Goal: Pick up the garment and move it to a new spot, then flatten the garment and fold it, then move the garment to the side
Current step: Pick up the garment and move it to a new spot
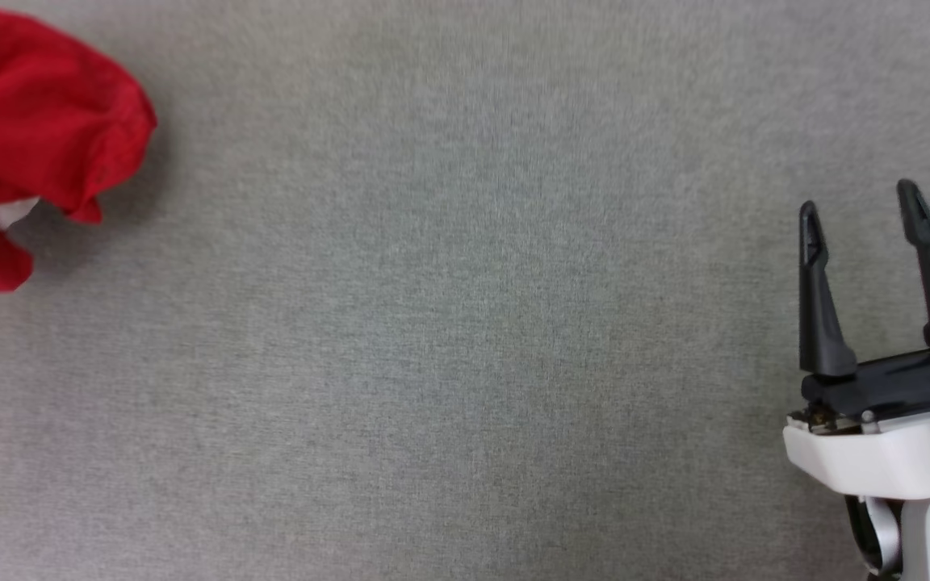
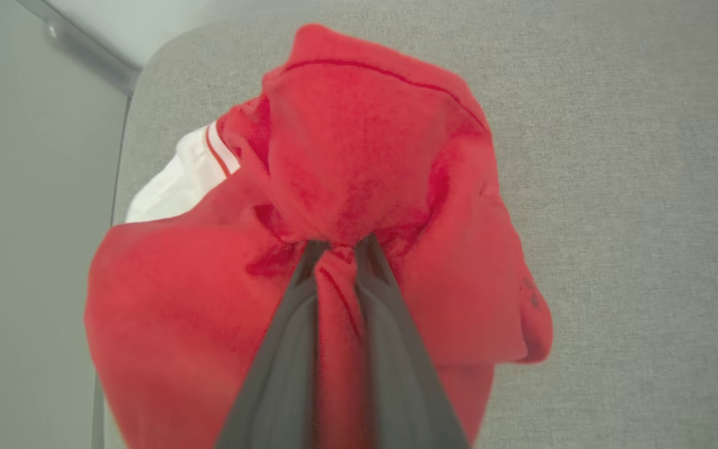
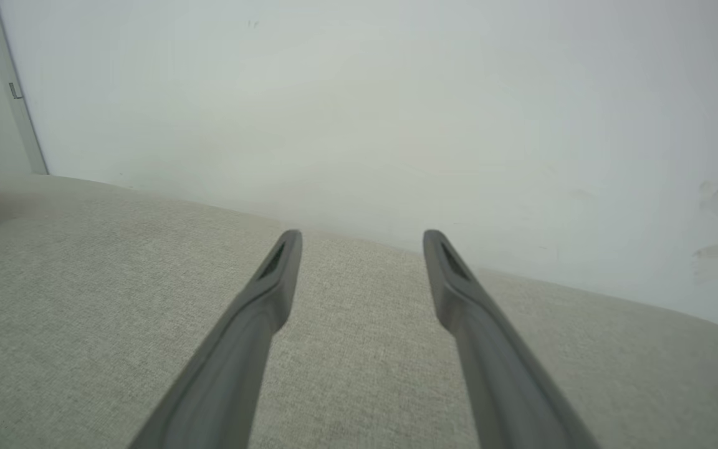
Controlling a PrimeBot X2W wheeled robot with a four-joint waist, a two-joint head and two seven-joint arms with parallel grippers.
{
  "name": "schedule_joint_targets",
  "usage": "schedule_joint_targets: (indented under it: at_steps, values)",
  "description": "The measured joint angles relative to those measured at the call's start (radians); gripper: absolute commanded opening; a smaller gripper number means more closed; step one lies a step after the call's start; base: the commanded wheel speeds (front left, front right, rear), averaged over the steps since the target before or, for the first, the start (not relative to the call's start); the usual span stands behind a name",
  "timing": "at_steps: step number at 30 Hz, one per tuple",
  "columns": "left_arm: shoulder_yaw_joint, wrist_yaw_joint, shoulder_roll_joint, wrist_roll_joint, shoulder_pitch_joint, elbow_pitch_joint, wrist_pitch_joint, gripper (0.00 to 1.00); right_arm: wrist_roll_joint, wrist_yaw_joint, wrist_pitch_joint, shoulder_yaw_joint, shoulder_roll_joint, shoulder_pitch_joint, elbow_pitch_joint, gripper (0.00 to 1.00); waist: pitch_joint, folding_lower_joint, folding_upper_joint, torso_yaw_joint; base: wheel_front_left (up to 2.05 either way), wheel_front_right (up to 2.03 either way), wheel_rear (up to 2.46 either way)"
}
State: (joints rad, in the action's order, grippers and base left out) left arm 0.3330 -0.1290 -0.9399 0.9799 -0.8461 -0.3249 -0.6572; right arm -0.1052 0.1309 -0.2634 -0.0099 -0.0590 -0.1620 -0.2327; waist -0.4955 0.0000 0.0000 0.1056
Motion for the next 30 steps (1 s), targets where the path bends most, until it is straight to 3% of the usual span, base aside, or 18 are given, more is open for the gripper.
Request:
schedule_joint_targets:
  at_steps: [5, 11, 22, 30]
  values:
    - [0.077, 0.000, 0.001, -0.020, -0.087, 0.095, -0.004, 0.00, 0.009, 0.000, 0.000, 0.007, 0.005, 0.011, 0.018, 1.00, 0.078, -0.0001, 0.0000, -0.003, 0.00, 0.00, 0.00]
    - [0.189, 0.000, 0.046, -0.049, -0.210, 0.193, -0.023, 0.00, 0.052, 0.000, 0.000, 0.014, 0.006, 0.023, 0.035, 1.00, 0.147, -0.0001, 0.0000, -0.024, 0.00, 0.00, 0.00]
    - [0.396, 0.000, 0.153, -0.067, -0.367, 0.329, -0.061, 0.00, 0.109, 0.000, 0.000, 0.016, 0.007, 0.046, 0.051, 1.00, 0.213, -0.0002, 0.0000, -0.143, 0.00, 0.00, 0.00]
    - [0.546, 0.000, 0.242, -0.043, -0.379, 0.396, -0.042, 0.00, 0.132, 0.000, 0.000, 0.012, 0.007, 0.060, 0.056, 1.00, 0.234, -0.0002, 0.0000, -0.240, 0.00, 0.00, 0.00]
